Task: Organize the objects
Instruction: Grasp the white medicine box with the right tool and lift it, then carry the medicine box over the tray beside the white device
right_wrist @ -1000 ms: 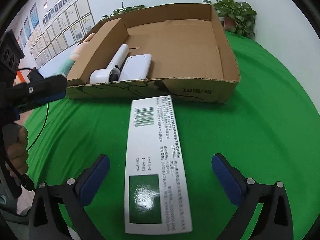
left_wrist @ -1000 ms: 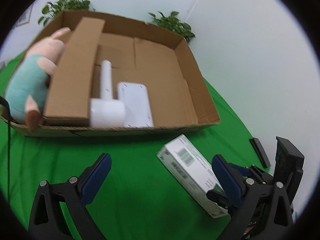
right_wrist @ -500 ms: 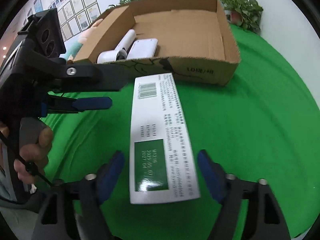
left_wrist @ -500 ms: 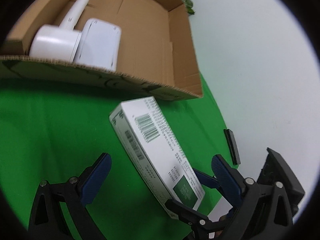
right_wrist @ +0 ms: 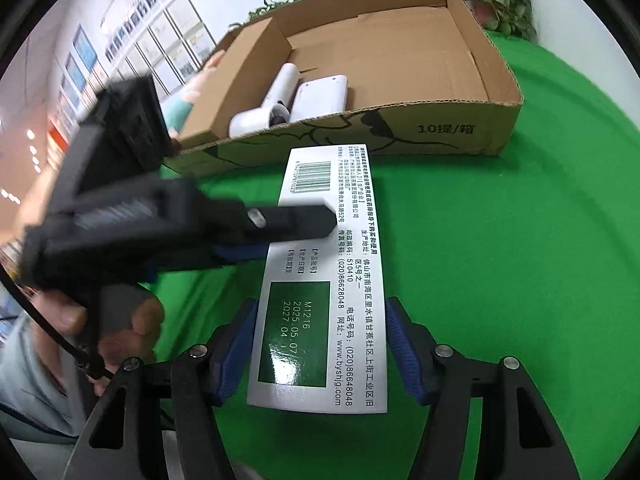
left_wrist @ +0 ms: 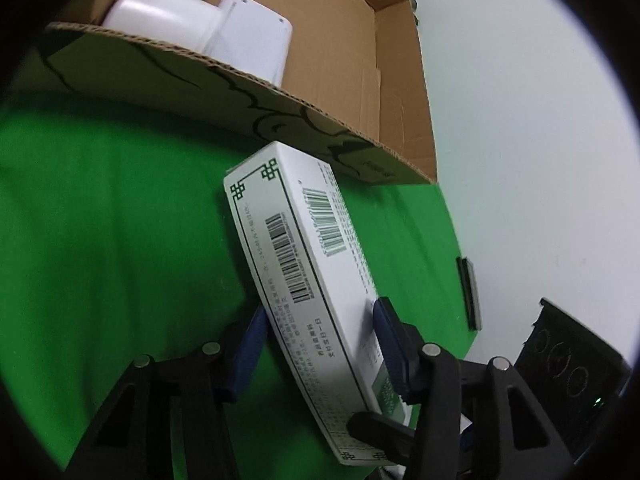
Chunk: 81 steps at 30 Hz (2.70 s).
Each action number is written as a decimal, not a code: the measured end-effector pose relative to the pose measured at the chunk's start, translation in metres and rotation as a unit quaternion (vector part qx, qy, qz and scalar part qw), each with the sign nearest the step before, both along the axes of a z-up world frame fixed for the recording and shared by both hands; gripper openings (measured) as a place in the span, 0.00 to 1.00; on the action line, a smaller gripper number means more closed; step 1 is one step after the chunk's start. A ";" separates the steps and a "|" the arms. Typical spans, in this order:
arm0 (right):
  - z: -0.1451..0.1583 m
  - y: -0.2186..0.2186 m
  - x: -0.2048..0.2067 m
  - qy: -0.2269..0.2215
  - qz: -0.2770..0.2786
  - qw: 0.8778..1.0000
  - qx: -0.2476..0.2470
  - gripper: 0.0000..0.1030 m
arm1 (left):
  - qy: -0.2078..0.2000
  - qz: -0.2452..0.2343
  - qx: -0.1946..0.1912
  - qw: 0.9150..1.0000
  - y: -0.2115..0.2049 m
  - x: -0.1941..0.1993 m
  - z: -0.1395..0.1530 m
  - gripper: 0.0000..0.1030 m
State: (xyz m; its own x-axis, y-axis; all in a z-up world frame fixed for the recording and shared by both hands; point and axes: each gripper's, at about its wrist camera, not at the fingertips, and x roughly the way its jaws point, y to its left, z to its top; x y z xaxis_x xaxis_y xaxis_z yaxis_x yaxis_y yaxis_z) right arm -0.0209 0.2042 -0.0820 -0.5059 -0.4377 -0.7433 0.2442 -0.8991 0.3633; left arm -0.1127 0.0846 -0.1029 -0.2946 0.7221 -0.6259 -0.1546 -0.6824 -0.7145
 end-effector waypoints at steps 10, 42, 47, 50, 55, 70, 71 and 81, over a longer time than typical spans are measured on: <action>0.006 -0.009 -0.001 0.018 0.012 1.000 0.016 0.59 | 0.027 -0.003 -0.008 1.000 0.003 0.009 0.015 0.46; 0.099 -0.013 -0.060 0.153 0.010 0.988 -0.005 0.57 | 0.253 -0.039 -0.112 0.960 0.014 -0.014 0.160 0.38; 0.115 -0.014 -0.077 0.156 0.004 0.988 -0.005 0.57 | 0.262 -0.035 -0.106 0.959 0.016 -0.037 0.173 0.38; 0.127 -0.012 -0.097 0.161 -0.001 0.987 -0.007 0.57 | 0.270 -0.035 -0.106 0.956 0.016 -0.047 0.187 0.37; 0.138 -0.005 -0.130 0.146 0.008 0.989 -0.024 0.57 | 0.257 -0.041 -0.118 0.958 0.017 -0.078 0.196 0.37; 0.093 0.019 -0.196 0.049 -0.005 0.998 -0.047 0.57 | 0.180 -0.061 -0.132 0.973 0.039 -0.144 0.137 0.37; 0.089 0.021 -0.199 0.041 -0.007 0.998 -0.045 0.57 | 0.176 -0.064 -0.132 0.973 0.041 -0.147 0.131 0.37; 0.050 0.025 -0.233 -0.025 -0.025 0.999 -0.033 0.57 | 0.124 -0.059 -0.135 0.981 0.046 -0.175 0.085 0.39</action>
